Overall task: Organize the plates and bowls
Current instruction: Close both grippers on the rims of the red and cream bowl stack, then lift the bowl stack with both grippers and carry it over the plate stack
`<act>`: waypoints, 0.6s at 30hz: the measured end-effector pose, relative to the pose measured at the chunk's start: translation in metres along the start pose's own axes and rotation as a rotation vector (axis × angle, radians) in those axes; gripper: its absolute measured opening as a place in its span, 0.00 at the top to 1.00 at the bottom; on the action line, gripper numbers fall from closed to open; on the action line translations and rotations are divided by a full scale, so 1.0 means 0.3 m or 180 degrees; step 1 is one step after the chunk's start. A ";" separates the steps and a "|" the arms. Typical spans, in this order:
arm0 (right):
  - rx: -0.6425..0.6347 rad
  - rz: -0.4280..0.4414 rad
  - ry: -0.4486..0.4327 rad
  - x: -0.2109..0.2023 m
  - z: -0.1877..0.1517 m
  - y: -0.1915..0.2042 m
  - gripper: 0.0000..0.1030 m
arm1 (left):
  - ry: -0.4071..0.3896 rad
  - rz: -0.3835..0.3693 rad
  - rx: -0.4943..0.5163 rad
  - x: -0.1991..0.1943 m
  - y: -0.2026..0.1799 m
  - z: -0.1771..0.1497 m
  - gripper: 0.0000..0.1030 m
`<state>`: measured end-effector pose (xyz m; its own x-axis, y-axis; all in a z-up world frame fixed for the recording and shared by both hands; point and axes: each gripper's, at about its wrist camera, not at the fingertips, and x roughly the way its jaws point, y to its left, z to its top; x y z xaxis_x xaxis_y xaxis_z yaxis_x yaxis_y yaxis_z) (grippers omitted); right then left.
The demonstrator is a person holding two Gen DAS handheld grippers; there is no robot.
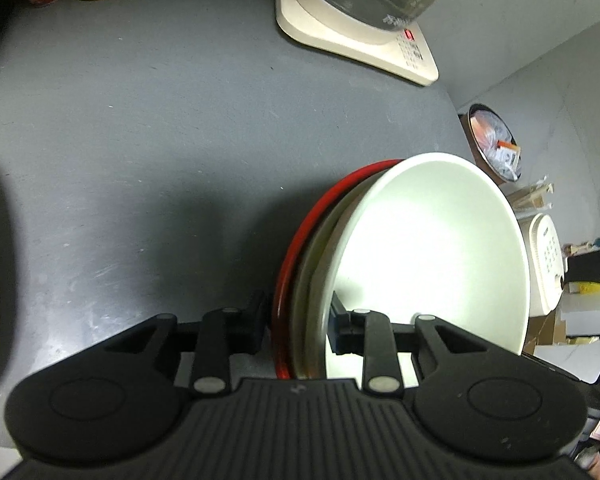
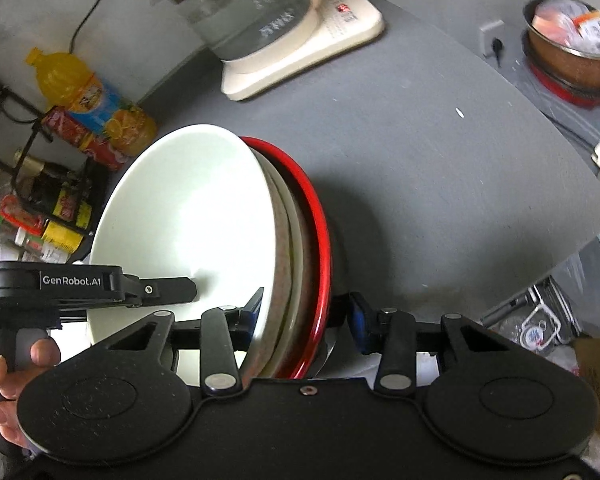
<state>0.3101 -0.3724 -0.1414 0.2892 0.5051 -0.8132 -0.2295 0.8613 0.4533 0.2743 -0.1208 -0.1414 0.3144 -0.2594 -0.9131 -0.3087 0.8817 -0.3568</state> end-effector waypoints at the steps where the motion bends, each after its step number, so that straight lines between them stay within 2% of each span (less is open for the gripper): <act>1: -0.0022 0.0025 -0.0012 -0.005 0.003 0.008 0.61 | -0.0028 0.0000 -0.0013 -0.014 0.005 -0.002 0.72; 18: -0.0464 0.0327 0.0066 0.033 0.091 0.232 0.60 | -0.0350 0.0063 -0.0435 -0.221 0.199 -0.001 0.72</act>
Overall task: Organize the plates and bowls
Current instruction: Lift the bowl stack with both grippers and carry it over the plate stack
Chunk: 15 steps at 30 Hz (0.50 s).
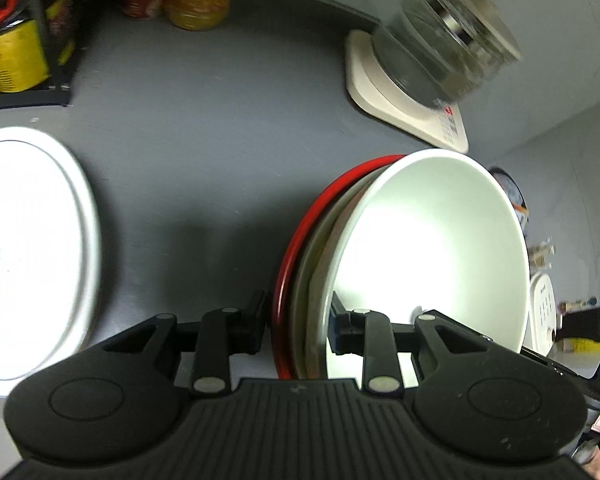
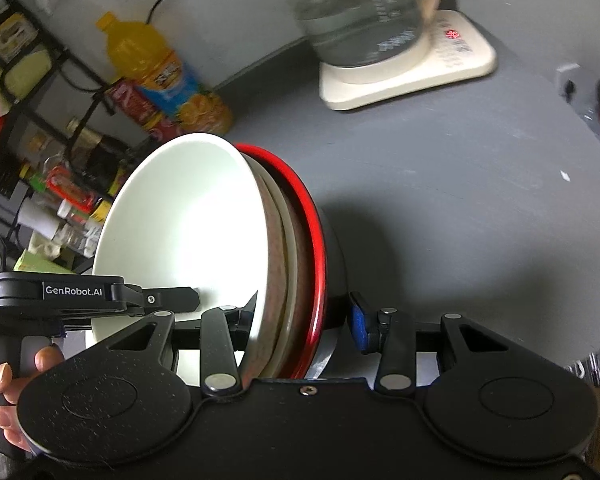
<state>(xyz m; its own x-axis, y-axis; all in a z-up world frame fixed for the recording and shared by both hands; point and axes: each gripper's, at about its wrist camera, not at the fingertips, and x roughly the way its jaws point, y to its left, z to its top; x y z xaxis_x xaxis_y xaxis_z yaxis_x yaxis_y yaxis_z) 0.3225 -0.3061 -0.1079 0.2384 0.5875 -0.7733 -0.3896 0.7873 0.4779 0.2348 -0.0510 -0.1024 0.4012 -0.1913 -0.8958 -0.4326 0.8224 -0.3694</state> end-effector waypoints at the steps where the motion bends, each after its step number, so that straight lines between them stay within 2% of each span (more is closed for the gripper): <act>1: -0.0024 0.0016 0.0014 0.008 0.005 0.013 0.60 | -0.0017 0.0009 -0.0029 -0.010 0.016 0.005 0.72; 15: -0.0437 0.0255 0.0238 0.131 0.065 0.231 0.60 | -0.0227 0.0176 -0.0429 -0.137 0.226 0.031 0.72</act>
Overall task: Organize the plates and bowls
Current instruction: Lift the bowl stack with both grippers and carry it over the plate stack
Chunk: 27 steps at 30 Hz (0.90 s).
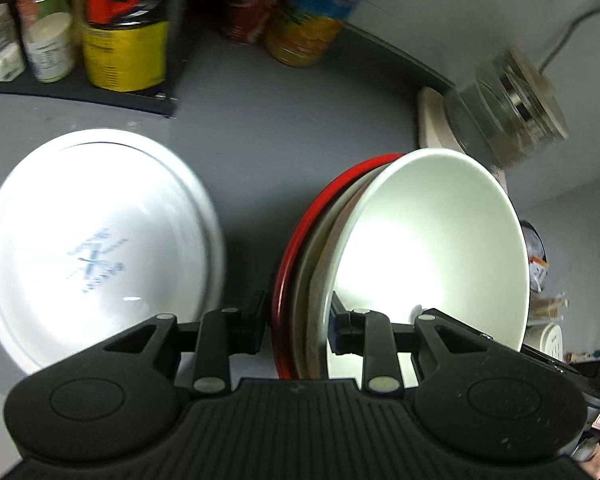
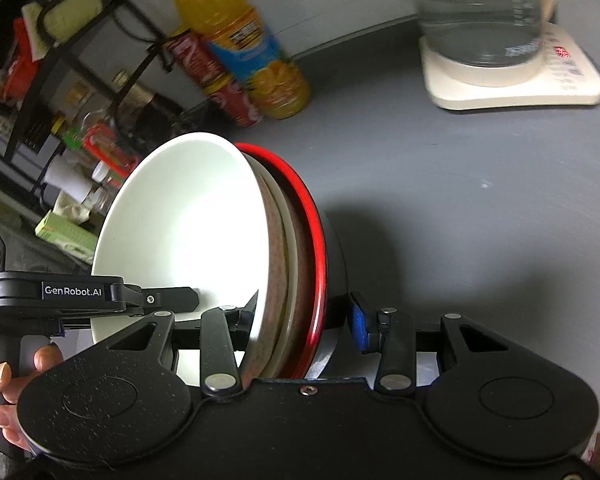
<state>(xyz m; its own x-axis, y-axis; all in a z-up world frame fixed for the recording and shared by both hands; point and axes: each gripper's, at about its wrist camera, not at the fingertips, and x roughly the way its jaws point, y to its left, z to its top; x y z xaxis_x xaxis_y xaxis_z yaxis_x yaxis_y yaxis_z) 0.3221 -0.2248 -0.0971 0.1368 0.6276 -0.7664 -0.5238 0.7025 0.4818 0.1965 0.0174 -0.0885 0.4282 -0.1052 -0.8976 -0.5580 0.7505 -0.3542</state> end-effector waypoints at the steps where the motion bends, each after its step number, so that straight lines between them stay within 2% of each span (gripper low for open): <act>1: -0.0025 0.0013 0.0013 0.010 0.005 0.016 0.60 | -0.0011 0.0011 -0.0031 -0.003 0.018 0.006 0.72; 27: -0.0530 0.0265 0.0304 0.213 0.045 0.354 0.60 | -0.0265 0.0142 -0.0607 -0.153 0.374 0.033 0.72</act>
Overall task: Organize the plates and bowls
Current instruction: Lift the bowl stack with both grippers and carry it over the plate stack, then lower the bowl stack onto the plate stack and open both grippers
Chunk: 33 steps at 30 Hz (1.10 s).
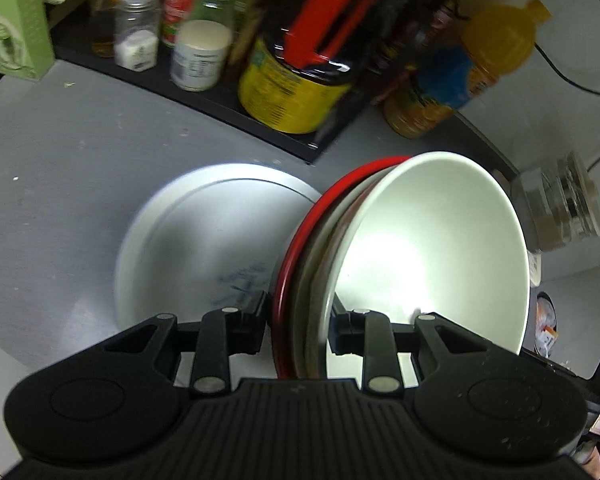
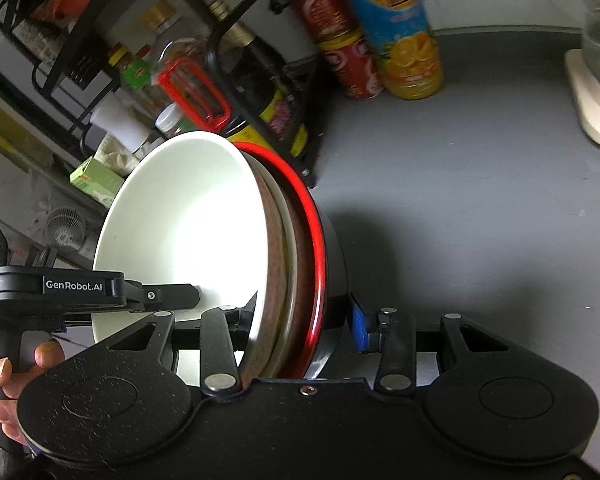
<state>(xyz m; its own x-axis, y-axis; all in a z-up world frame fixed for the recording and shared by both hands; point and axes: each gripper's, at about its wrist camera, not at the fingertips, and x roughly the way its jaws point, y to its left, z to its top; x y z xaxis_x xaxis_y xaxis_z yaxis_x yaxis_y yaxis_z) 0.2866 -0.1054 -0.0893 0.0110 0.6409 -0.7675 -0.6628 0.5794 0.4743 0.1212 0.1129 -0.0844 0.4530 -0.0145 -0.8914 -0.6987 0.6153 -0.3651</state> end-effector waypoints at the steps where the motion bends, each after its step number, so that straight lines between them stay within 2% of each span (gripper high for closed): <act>1: -0.0021 0.0002 0.0023 0.014 0.001 0.012 0.60 | 0.0002 0.0011 -0.0015 0.000 0.016 0.002 0.72; 16: -0.0080 -0.0008 0.0343 0.176 -0.015 0.112 0.60 | 0.0056 0.0061 -0.0215 0.032 0.203 0.028 0.72; 27: 0.0018 -0.0065 0.0411 0.212 -0.029 0.117 0.60 | 0.0152 0.0046 -0.0172 0.074 0.233 0.055 0.72; 33: 0.0038 -0.0049 0.0390 0.219 -0.024 0.128 0.52 | 0.0235 -0.0017 -0.0197 0.085 0.255 0.068 0.72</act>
<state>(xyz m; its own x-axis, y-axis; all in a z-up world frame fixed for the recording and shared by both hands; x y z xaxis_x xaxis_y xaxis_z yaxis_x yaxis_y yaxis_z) 0.2563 -0.0446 -0.1246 -0.0708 0.5659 -0.8214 -0.6543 0.5952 0.4665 0.0906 0.1758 -0.1296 0.4163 -0.0771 -0.9060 -0.7303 0.5653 -0.3836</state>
